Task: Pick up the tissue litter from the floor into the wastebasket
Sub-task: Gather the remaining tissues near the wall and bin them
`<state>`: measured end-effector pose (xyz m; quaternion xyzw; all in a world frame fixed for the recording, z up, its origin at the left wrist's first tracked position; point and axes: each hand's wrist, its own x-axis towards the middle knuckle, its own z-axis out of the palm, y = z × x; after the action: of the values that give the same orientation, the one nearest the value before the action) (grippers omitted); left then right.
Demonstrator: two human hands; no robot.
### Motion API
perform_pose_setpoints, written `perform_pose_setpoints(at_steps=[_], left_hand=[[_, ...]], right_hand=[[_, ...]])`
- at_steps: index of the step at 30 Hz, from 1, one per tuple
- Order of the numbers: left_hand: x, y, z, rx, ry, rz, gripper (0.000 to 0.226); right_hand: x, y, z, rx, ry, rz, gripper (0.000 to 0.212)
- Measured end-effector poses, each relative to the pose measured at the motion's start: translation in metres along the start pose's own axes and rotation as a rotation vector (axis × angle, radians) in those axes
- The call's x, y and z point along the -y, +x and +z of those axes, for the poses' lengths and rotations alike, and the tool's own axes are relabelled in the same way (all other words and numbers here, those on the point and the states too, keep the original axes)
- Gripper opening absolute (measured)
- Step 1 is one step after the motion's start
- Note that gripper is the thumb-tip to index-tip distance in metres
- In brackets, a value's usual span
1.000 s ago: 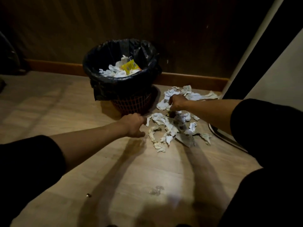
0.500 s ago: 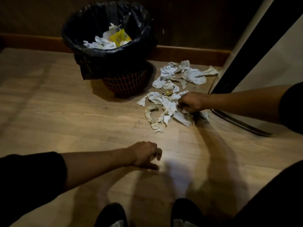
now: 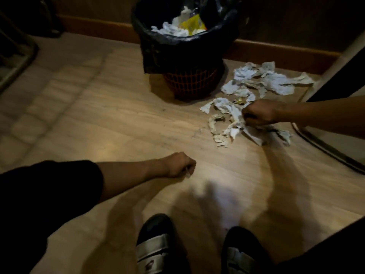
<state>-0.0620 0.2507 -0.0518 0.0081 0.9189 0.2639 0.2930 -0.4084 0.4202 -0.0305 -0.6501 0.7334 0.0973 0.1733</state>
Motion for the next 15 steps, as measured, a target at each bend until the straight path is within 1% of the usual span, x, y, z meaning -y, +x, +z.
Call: perform_pose_setpoints(at_steps=[2, 4, 7, 10, 12, 14, 15], left_hand=[[0.016, -0.019, -0.018, -0.004, -0.017, -0.034, 0.033], [0.028, -0.034, -0.029, -0.01, 0.027, -0.088, 0.04], [0.045, -0.044, -0.036, -0.099, 0.028, -0.184, 0.035], [0.05, -0.035, -0.041, -0.147, 0.046, -0.296, 0.025], [0.043, -0.022, -0.048, -0.21, 0.046, -0.327, 0.03], [0.033, -0.007, -0.056, -0.295, 0.062, -0.309, 0.036], [0.028, 0.002, -0.06, -0.327, 0.083, -0.297, 0.037]], right_hand=[[0.001, 0.011, -0.004, 0.014, -0.014, -0.008, 0.009], [0.004, 0.02, -0.008, 0.029, -0.027, 0.005, 0.013], [0.008, 0.031, -0.012, 0.037, -0.043, 0.017, 0.017], [0.011, 0.036, -0.015, 0.023, -0.046, 0.039, 0.02], [0.011, 0.037, -0.015, -0.02, -0.015, 0.075, 0.033], [0.011, 0.04, -0.013, -0.042, 0.047, 0.184, 0.054], [0.012, 0.042, -0.011, -0.014, 0.09, 0.259, 0.066]])
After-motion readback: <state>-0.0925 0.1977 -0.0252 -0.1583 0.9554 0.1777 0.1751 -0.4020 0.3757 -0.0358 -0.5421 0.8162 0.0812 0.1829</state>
